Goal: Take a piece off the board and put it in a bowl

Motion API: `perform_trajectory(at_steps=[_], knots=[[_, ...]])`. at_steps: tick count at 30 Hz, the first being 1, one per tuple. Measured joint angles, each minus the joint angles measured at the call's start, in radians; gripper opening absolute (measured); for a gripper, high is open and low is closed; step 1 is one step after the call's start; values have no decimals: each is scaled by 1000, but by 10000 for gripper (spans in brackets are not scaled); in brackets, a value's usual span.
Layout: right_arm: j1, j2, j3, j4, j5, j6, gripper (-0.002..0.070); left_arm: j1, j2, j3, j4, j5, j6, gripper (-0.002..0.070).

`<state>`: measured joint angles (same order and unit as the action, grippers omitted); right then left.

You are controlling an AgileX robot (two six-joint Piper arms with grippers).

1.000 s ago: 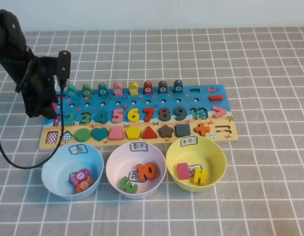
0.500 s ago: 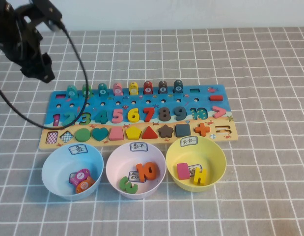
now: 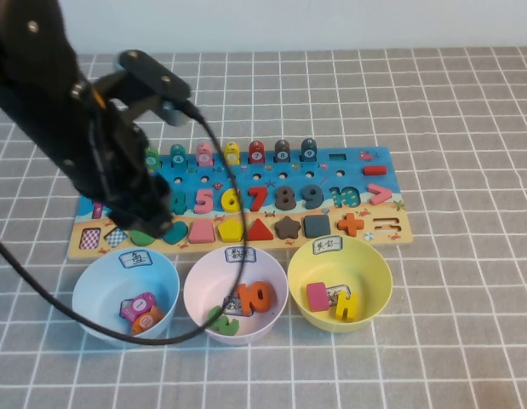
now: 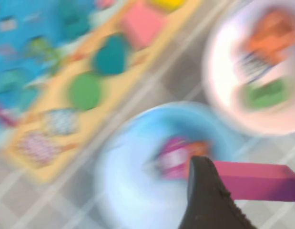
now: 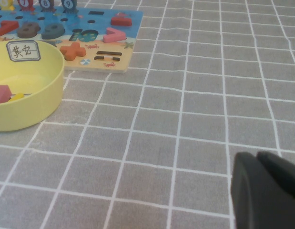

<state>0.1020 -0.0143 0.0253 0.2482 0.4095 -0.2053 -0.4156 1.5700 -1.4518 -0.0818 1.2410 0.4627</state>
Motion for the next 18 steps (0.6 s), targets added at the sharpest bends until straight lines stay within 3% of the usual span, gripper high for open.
perform_trajectory(at_steps=[10, 18], knots=[[0, 0, 0, 0, 0, 0, -17, -152, 118, 2, -95, -20, -233, 318], [0, 0, 0, 0, 0, 0, -17, -206, 229, 6, -72, -23, -67, 318]])
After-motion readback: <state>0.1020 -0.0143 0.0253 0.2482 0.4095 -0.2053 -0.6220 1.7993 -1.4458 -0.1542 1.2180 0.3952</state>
